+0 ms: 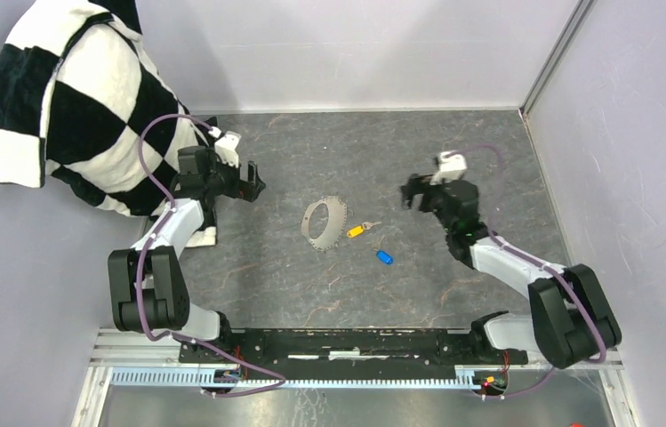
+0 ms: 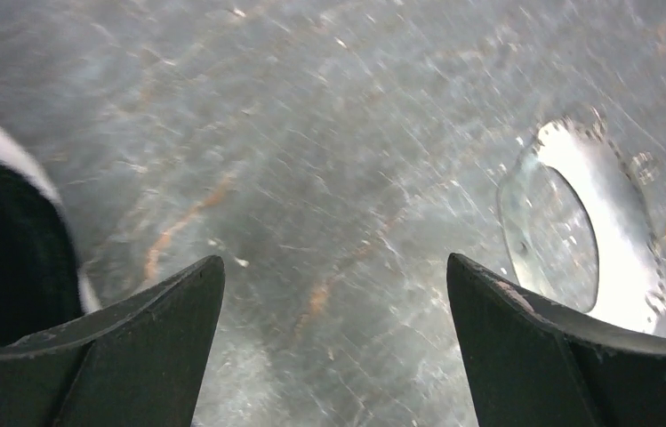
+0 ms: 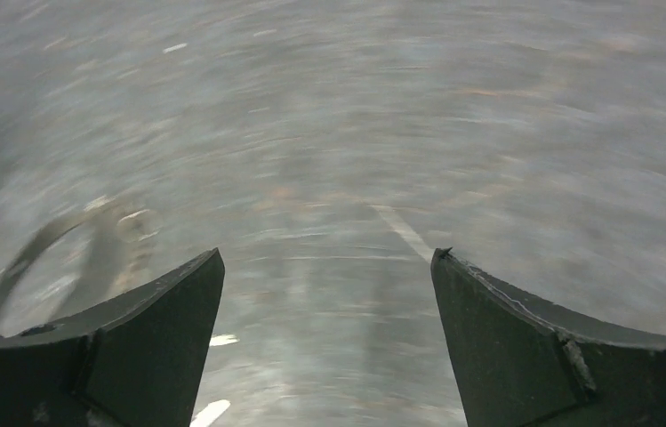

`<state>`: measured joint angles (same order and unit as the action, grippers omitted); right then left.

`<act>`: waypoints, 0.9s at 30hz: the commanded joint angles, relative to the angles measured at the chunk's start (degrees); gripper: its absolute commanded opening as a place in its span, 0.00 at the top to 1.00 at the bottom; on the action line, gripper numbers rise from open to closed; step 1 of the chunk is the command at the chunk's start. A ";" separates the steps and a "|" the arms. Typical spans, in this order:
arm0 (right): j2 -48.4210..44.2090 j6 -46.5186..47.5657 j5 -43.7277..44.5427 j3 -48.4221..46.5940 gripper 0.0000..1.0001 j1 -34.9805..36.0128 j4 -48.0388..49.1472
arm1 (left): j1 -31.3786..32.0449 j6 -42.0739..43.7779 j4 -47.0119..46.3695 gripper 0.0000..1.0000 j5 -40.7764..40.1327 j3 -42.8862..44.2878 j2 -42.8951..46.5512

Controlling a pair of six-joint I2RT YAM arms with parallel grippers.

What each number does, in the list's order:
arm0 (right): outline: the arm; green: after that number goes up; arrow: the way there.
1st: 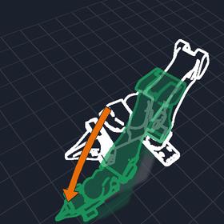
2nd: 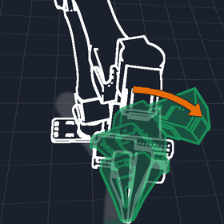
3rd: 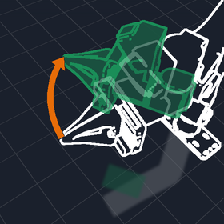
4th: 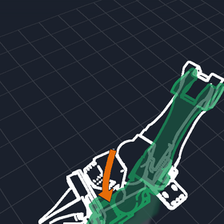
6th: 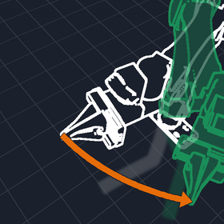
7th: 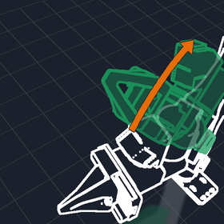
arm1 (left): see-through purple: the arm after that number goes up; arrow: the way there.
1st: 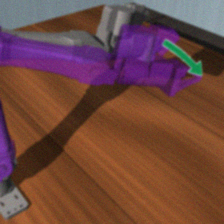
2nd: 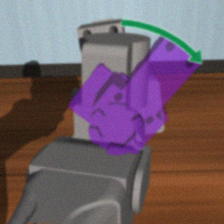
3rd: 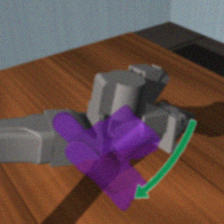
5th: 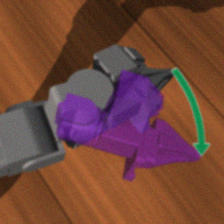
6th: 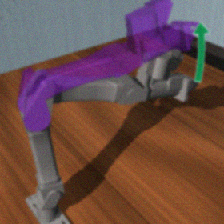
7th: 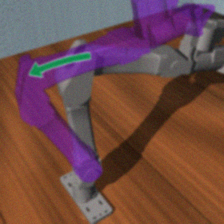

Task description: Put the keys on the keyring

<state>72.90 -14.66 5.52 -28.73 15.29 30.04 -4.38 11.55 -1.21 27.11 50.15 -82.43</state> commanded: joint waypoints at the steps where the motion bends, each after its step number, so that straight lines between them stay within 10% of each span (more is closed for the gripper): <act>1: 4.17 8.21 -6.92 -6.83 0.08 12.31 -4.43 | 1.88 9.84 16.54 0.00 7.53 6.17 -2.58; 11: 16.91 19.30 -15.91 -15.19 0.23 32.37 -6.55 | 1.92 19.38 31.08 0.00 14.76 7.99 -0.47; 27: 28.48 24.97 -12.31 -21.18 0.43 38.49 -7.89 | 1.92 22.50 35.73 0.00 16.74 8.60 1.23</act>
<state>99.96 8.01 -9.58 -47.07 52.97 21.23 -2.44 30.81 32.93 42.24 56.55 -82.98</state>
